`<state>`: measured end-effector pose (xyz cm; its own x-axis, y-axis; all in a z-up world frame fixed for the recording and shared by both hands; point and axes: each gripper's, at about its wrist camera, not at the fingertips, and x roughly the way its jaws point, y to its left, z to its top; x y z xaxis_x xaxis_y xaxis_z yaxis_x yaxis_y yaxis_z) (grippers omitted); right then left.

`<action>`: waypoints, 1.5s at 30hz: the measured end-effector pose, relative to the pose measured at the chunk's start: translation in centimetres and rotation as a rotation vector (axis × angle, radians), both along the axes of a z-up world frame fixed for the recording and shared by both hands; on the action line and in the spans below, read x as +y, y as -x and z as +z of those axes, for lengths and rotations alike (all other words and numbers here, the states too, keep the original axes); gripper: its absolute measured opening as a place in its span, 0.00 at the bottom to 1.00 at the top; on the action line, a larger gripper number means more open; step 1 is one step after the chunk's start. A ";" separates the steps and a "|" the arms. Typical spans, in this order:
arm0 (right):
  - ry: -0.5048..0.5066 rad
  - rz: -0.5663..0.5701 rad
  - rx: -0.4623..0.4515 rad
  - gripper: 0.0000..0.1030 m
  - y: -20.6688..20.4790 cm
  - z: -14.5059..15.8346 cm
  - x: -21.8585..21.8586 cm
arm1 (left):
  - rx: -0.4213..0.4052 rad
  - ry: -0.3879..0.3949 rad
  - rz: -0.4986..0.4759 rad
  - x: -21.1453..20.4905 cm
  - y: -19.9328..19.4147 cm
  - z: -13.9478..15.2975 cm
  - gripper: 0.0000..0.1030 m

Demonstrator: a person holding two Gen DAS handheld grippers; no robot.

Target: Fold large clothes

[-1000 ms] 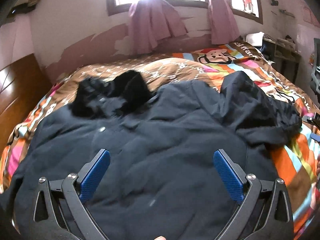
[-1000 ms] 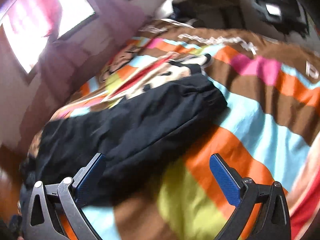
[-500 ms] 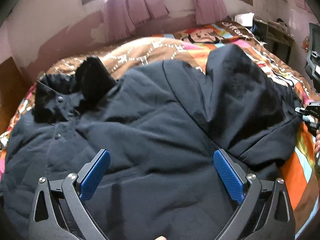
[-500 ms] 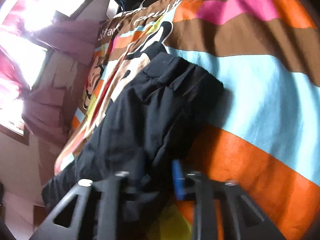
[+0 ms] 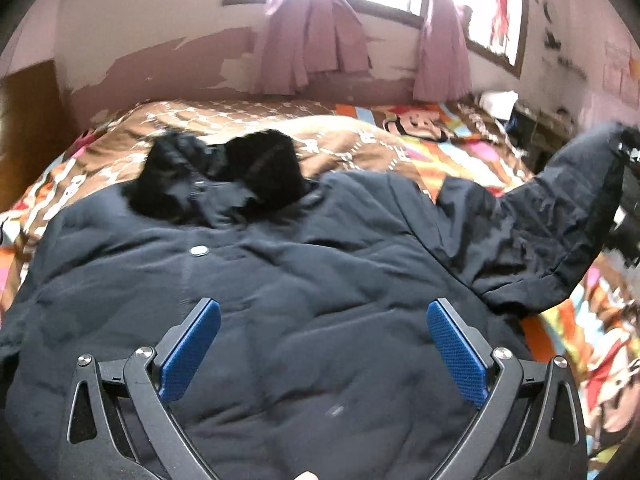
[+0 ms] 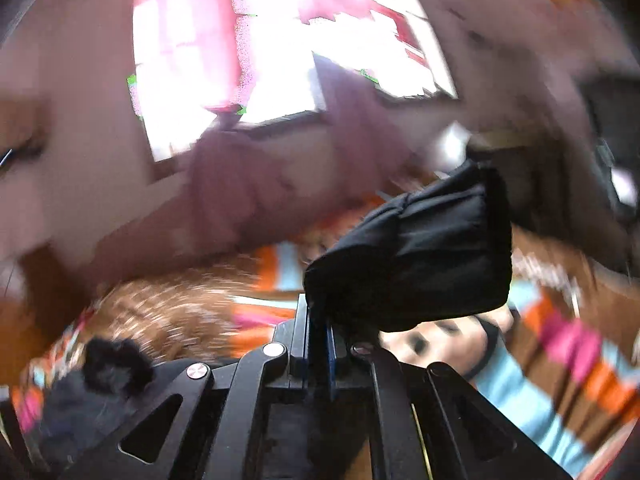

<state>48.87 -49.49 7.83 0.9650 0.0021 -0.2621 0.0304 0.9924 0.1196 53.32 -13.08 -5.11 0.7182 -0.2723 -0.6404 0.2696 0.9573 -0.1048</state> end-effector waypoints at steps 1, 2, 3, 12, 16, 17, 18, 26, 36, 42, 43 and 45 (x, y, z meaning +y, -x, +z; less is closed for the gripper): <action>0.056 0.050 -0.013 0.06 0.3 0.9 2.6 | 0.000 0.015 0.006 1.0 0.5 0.6 0.98; 0.107 0.100 -0.023 0.06 0.6 1.6 5.3 | -0.003 0.031 0.015 2.2 1.2 1.2 0.98; 0.160 0.158 -0.031 0.06 1.0 2.1 8.2 | -0.008 0.044 0.027 3.5 1.8 1.9 0.98; 0.435 0.519 0.063 0.06 4.1 -2.2 27.2 | -0.013 0.241 0.125 15.2 6.8 5.3 0.98; 0.446 0.610 0.211 0.06 3.7 -8.2 30.9 | 0.016 0.311 0.130 18.3 8.0 4.5 0.98; 0.452 0.633 0.275 0.07 3.4 -10.4 31.9 | 0.042 0.336 0.117 18.7 8.3 3.7 0.98; 0.462 0.646 0.322 0.07 3.6 -11.9 32.8 | 0.064 0.359 0.100 19.2 8.2 3.2 0.98; 0.453 0.758 0.555 0.78 5.0 -18.0 31.7 | 0.316 0.546 -0.002 18.0 8.5 -2.0 0.98; 0.426 0.638 0.450 0.86 12.6 -16.6 24.5 | 0.454 0.789 0.067 15.6 8.1 -3.3 0.97; 0.340 0.503 0.440 0.86 13.2 -15.9 20.4 | 0.485 0.790 0.302 14.0 6.2 -4.2 0.34; 0.326 0.482 0.434 0.86 13.7 -15.5 19.6 | 0.499 0.778 0.345 14.0 6.1 -4.4 0.24; 0.298 0.455 0.426 0.86 14.4 -14.8 18.3 | 0.492 0.775 0.367 14.2 5.9 -4.6 0.14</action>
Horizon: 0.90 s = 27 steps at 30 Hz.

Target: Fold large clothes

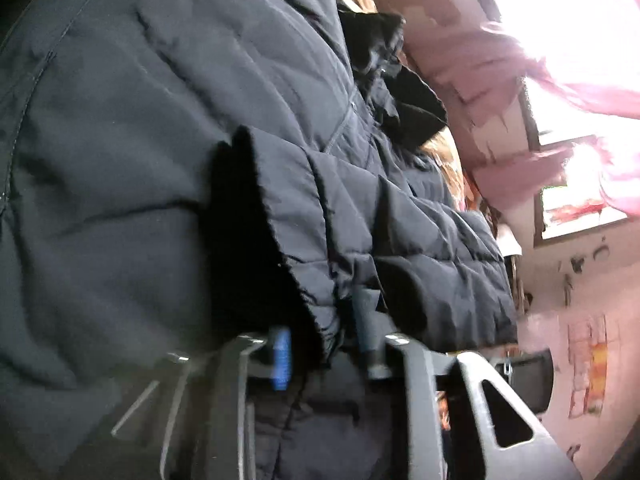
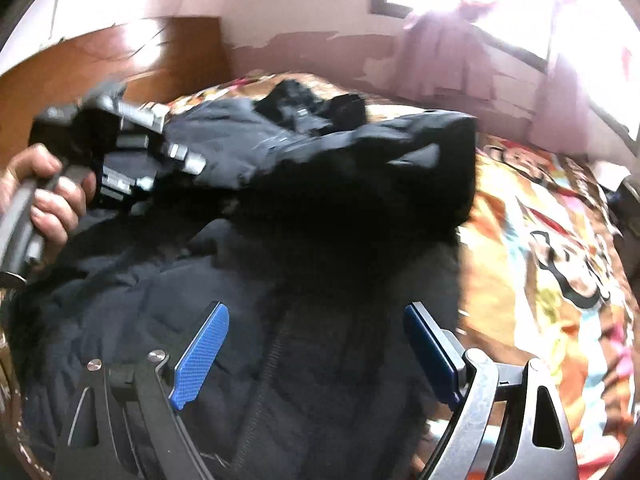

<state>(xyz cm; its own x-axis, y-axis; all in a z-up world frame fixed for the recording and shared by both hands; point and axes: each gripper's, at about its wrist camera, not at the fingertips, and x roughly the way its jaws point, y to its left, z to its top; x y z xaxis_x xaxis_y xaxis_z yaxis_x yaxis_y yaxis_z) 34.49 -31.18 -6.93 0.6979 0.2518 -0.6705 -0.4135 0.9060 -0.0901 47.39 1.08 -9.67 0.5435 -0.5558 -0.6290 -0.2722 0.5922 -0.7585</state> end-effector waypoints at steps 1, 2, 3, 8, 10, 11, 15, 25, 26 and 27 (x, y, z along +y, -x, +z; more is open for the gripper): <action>0.000 -0.007 -0.004 0.86 0.3 0.4 -0.5 | -0.013 -0.028 -0.009 -0.1 -0.1 0.3 0.10; 0.010 -0.013 -0.015 0.86 0.8 0.8 -1.0 | -0.027 -0.071 -0.022 -0.2 -0.2 0.8 0.08; 0.020 -0.018 -0.025 0.86 1.0 1.0 -1.2 | -0.051 -0.107 -0.031 -0.2 -0.2 1.4 0.07; 0.022 -0.054 -0.063 0.86 -0.3 2.4 -1.4 | -0.277 -0.351 -0.053 0.1 0.8 7.4 0.05; 0.015 -0.073 -0.089 0.86 -1.9 3.5 -1.0 | -0.365 -0.449 -0.065 0.7 1.6 9.7 0.05; 0.007 -0.081 -0.102 0.86 -2.8 4.1 -0.8 | -0.405 -0.505 -0.064 1.2 2.0 10.7 0.05; -0.055 -0.087 -0.102 0.86 -8.1 5.7 1.4 | -0.441 -0.635 -0.085 2.2 1.9 11.2 0.05; 0.013 -0.113 0.113 0.86 -20.1 -0.5 7.7 | -0.261 -0.737 -0.097 4.8 1.2 3.3 0.05; 0.046 -0.122 0.124 0.86 -20.5 -1.6 8.0 | -0.248 -0.755 -0.099 5.0 1.0 2.7 0.05; 0.071 -0.122 0.124 0.86 -20.5 -2.5 8.4 | -0.231 -0.764 -0.102 5.4 0.8 2.0 0.05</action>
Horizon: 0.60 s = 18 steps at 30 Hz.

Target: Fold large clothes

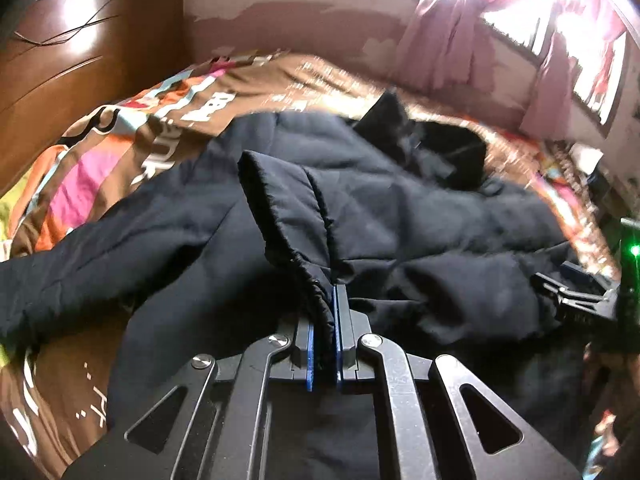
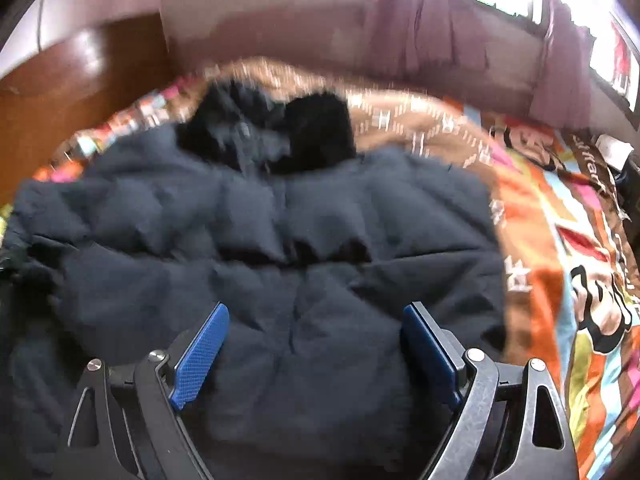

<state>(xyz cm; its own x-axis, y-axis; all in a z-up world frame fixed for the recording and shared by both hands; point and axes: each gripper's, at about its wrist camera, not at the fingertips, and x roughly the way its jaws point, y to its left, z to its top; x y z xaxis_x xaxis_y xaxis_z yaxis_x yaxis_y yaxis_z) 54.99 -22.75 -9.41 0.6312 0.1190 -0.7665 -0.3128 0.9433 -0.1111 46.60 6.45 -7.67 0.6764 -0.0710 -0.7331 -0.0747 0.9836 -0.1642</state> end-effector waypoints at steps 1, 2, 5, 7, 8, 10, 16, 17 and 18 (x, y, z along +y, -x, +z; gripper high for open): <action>0.018 0.004 -0.007 0.86 0.0 -0.6 0.2 | 0.016 0.003 0.005 0.5 -0.4 -0.7 0.05; 0.030 0.007 -0.024 0.87 0.2 -1.0 0.4 | 0.025 0.021 0.009 0.9 -0.4 -1.4 0.05; 0.053 0.011 -0.050 0.88 0.5 -1.6 0.6 | 0.013 0.064 0.008 1.7 -0.3 -2.0 0.06; 0.064 0.010 -0.055 0.88 0.5 -1.9 0.7 | 0.004 0.082 0.010 1.9 0.0 -1.6 0.08; 0.070 0.009 -0.055 0.88 0.5 -1.8 0.8 | 0.000 0.108 0.011 2.3 0.2 -1.6 0.08; 0.079 0.007 -0.062 0.88 0.5 -1.3 1.1 | 0.005 0.157 0.016 3.0 0.5 -1.0 0.12; -0.059 0.030 -0.089 0.89 2.9 1.7 3.8 | -0.016 0.239 0.060 6.3 3.2 0.5 0.53; -0.074 0.050 -0.090 0.90 3.2 2.1 4.8 | -0.025 0.266 0.078 7.4 4.0 0.6 0.60; -0.086 0.078 -0.093 0.90 3.5 2.5 6.4 | -0.030 0.283 0.095 8.2 4.5 0.8 0.63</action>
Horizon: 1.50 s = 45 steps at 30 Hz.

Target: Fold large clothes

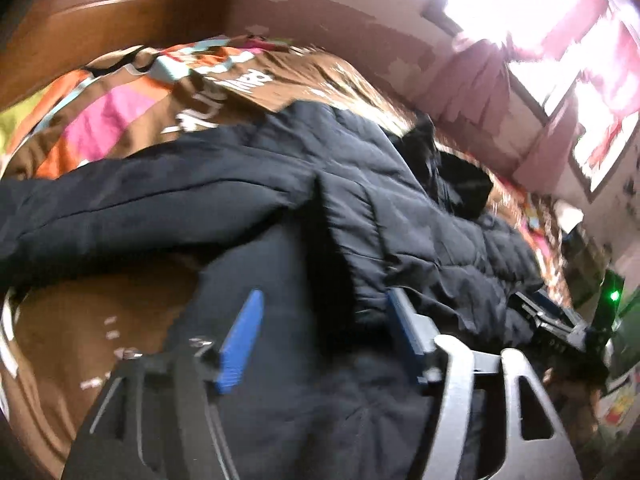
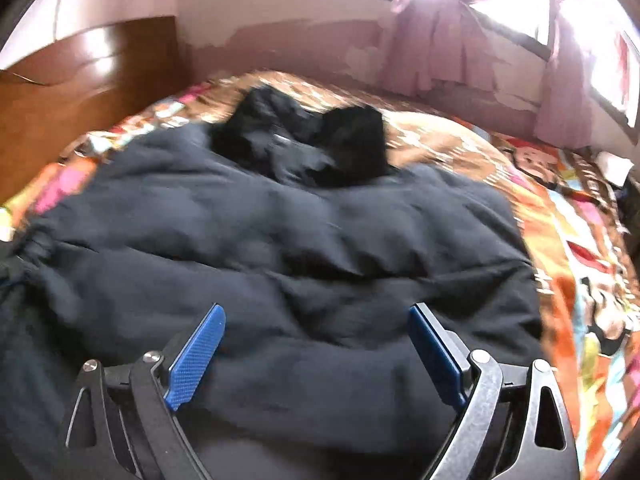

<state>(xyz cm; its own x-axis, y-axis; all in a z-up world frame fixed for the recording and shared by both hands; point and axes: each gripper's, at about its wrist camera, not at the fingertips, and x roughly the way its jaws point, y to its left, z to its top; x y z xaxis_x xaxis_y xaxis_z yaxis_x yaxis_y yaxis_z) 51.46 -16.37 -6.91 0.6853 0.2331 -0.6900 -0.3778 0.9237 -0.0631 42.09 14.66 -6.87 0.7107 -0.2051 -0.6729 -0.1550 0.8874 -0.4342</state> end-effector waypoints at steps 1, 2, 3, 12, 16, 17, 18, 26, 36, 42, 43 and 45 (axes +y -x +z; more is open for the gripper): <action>-0.007 0.032 0.001 0.90 0.3 0.3 1.6 | 0.000 0.019 0.031 1.3 0.7 0.1 0.69; -0.010 0.061 0.003 0.91 0.6 0.5 3.1 | 0.002 0.032 0.056 2.4 1.2 0.2 0.71; -0.013 0.083 0.005 0.91 0.9 0.6 4.3 | 0.010 0.045 0.090 3.7 1.9 0.2 0.72; -0.041 0.214 -0.006 0.91 2.2 0.1 15.4 | 0.039 0.129 0.406 18.1 8.6 -2.2 0.72; -0.026 0.198 -0.028 0.91 1.7 -0.5 18.0 | 0.044 0.142 0.537 22.9 11.0 -3.1 0.72; -0.018 0.192 -0.034 0.91 1.5 -0.6 18.3 | 0.046 0.152 0.565 23.6 11.2 -3.3 0.72; -0.009 0.181 -0.040 0.91 1.3 -0.8 18.7 | 0.046 0.167 0.601 24.5 11.6 -3.6 0.72; 0.015 0.140 -0.013 0.98 -0.4 -3.4 19.9 | 0.034 0.204 0.727 28.3 11.8 -5.0 0.64; -0.020 0.137 -0.019 1.00 -0.2 -4.3 19.4 | 0.017 0.097 0.741 28.6 11.2 -4.5 0.02; -0.095 0.143 -0.023 1.00 1.1 -2.2 17.3 | -0.125 -0.079 0.696 25.7 11.7 1.4 0.01; -0.099 0.144 -0.021 1.00 1.6 -1.8 16.8 | -0.150 -0.115 0.684 25.0 11.7 2.6 0.01; -0.098 0.152 -0.017 1.00 2.3 -1.1 15.9 | -0.196 -0.164 0.652 23.8 11.7 4.6 0.01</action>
